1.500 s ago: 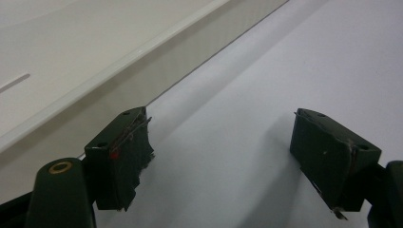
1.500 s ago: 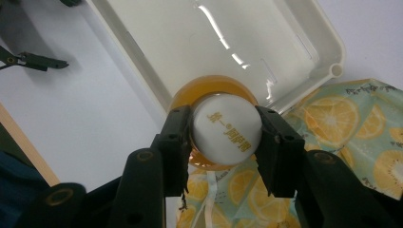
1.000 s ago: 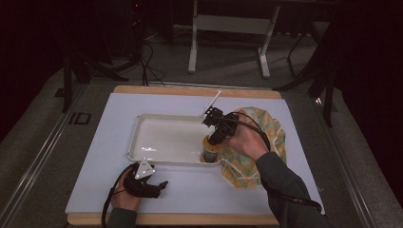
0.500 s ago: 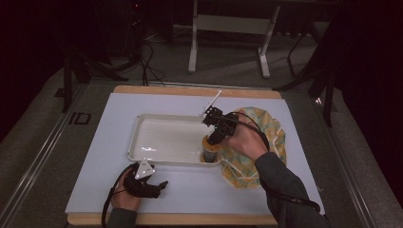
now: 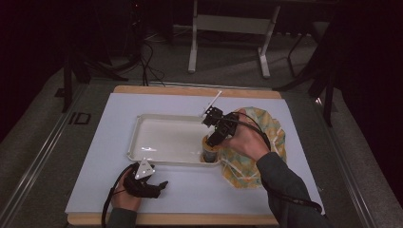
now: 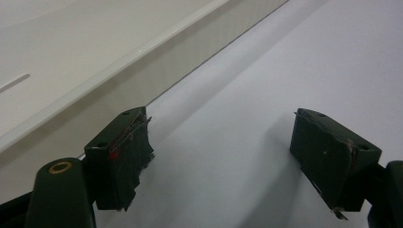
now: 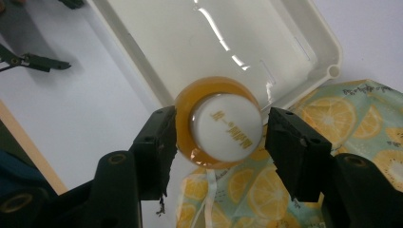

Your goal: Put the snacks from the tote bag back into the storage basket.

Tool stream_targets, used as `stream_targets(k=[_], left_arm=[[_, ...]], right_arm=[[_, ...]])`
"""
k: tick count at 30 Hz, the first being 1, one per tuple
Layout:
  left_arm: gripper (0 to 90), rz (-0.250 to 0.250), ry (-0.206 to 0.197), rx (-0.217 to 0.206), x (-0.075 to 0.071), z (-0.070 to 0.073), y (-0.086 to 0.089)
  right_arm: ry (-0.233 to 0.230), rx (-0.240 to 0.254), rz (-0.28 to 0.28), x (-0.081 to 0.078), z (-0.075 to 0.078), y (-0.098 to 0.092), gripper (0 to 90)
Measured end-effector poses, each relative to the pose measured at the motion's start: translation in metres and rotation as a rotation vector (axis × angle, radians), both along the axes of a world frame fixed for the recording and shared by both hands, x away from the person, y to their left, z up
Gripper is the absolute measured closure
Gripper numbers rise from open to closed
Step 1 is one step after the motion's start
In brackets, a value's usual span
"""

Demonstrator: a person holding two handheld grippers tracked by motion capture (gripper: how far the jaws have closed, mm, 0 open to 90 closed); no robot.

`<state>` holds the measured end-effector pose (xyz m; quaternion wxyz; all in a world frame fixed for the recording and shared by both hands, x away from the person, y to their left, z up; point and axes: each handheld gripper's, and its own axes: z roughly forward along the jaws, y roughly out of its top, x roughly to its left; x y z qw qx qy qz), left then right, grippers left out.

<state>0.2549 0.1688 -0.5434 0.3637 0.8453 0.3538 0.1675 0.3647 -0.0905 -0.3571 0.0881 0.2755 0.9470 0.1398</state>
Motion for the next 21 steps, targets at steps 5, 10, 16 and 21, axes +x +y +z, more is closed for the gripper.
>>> stream_targets(k=[5, 10, 16, 21], left_arm=[[21.0, 0.000, -0.001, 0.001, 0.000, 0.000, 0.000], [21.0, 0.001, -0.001, 0.000, 0.000, 0.000, 0.000], [20.9, 0.003, -0.004, -0.002, 0.000, 0.000, 0.000], [20.9, 0.008, -0.006, -0.009, -0.001, 0.000, 0.000]], right_arm=[[-0.011, 0.011, 0.005, -0.001, 0.003, -0.003, 43.3], [-0.007, 0.019, 0.002, -0.001, 0.005, -0.010, 43.0], [-0.010, 0.032, 0.001, -0.005, 0.010, -0.022, 43.0], [-0.008, 0.044, 0.007, -0.011, 0.012, -0.039, 43.0]])
